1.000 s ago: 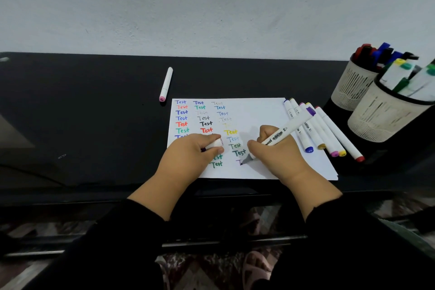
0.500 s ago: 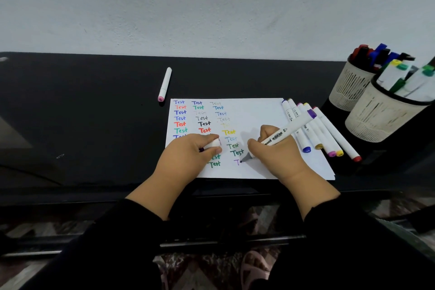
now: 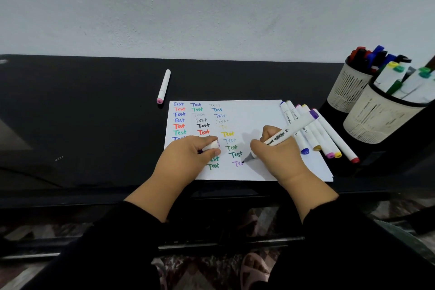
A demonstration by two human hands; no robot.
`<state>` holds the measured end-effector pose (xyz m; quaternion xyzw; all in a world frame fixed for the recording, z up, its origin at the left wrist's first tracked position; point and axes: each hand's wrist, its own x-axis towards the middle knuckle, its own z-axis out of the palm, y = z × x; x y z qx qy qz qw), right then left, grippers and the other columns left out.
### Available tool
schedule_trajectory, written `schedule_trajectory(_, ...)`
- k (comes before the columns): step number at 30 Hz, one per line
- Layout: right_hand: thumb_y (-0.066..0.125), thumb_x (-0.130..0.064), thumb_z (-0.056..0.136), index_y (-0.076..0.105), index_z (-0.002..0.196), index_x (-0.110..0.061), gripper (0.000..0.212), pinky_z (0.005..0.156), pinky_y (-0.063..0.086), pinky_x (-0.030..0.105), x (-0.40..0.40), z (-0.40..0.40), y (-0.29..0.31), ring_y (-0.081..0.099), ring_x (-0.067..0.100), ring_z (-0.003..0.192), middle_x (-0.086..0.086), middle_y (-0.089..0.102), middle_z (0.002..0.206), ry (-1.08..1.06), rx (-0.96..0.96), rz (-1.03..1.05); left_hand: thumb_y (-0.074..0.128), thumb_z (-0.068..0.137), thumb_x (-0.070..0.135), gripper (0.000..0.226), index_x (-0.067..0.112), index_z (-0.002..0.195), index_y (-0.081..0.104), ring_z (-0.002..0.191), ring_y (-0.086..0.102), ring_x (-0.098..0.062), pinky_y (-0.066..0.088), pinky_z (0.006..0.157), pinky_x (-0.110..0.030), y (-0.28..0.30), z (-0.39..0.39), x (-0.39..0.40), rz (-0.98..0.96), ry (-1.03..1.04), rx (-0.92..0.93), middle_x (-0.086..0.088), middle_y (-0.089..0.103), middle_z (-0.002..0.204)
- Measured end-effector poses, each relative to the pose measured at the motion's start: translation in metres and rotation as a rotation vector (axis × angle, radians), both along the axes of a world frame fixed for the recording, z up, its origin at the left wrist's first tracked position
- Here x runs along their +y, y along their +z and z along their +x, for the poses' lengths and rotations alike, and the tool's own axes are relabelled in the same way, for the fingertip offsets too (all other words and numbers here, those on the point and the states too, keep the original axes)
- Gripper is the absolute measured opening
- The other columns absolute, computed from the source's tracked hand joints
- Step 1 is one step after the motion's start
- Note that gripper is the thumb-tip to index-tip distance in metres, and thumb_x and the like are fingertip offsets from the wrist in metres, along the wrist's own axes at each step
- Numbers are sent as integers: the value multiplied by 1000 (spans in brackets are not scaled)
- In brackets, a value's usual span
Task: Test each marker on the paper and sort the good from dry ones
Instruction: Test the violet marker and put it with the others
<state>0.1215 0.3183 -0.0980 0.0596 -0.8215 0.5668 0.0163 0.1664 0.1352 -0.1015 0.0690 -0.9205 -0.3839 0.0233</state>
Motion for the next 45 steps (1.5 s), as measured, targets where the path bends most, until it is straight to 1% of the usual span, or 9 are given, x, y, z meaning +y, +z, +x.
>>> schedule_trajectory(8,56,2,78,25,55,-17,43,43,22,14,0,-3,0,26,5,43,-11,25,42,-13,-2,-23,59,88,42,38,37,126,56,113,49,-5,35,83,-18,2,1,0,31,2,0,16,54,131)
schedule_trajectory(13,54,5,75,26,53,-16,42,41,22,14,1,-2,1,25,5,41,-12,26,42,9,-22,-20,64,86,38,36,36,121,60,90,49,3,37,78,-15,3,3,1,119,29,24,18,59,121)
schedule_trajectory(17,56,2,78,26,55,-18,43,43,24,15,2,-4,3,28,3,40,-13,26,40,-41,-53,-96,71,81,31,31,36,111,66,83,47,20,35,71,1,3,3,0,295,45,47,29,56,100)
schedule_trajectory(20,61,-4,78,30,50,-21,45,51,27,25,-3,-8,8,29,13,49,-6,32,47,-68,-69,-225,74,78,25,28,36,102,69,81,47,24,34,68,6,4,1,-2,401,43,35,33,54,92)
schedule_trajectory(24,63,-7,83,31,52,-21,46,49,27,26,-19,-9,14,31,14,45,-3,36,44,-10,-60,-348,77,75,21,26,39,91,67,88,52,16,39,72,1,5,1,-2,475,23,24,30,57,94)
schedule_trajectory(29,65,-10,84,32,56,-18,44,51,31,26,-40,-6,13,37,7,40,-3,36,45,53,-46,-302,75,76,19,27,43,86,68,88,62,5,49,78,-13,5,2,-4,509,-20,27,25,66,95)
schedule_trajectory(33,69,-18,83,34,60,-17,41,51,35,23,-50,-5,13,37,8,44,-2,41,48,108,-47,-220,74,77,17,29,44,82,66,78,61,13,45,64,-3,7,2,-5,511,-39,54,32,64,82)
schedule_trajectory(40,62,-36,85,53,71,-8,33,47,34,19,-43,-5,25,41,8,44,-1,53,50,257,-151,-306,76,74,23,28,48,79,65,75,62,10,50,72,-13,5,2,-5,567,33,80,30,66,75)
schedule_trajectory(45,60,-22,91,48,70,-11,27,46,37,18,-39,-12,26,51,7,46,2,56,54,222,-153,-253,74,76,23,26,45,87,65,72,60,15,47,64,-6,7,1,-6,570,6,56,32,65,72)
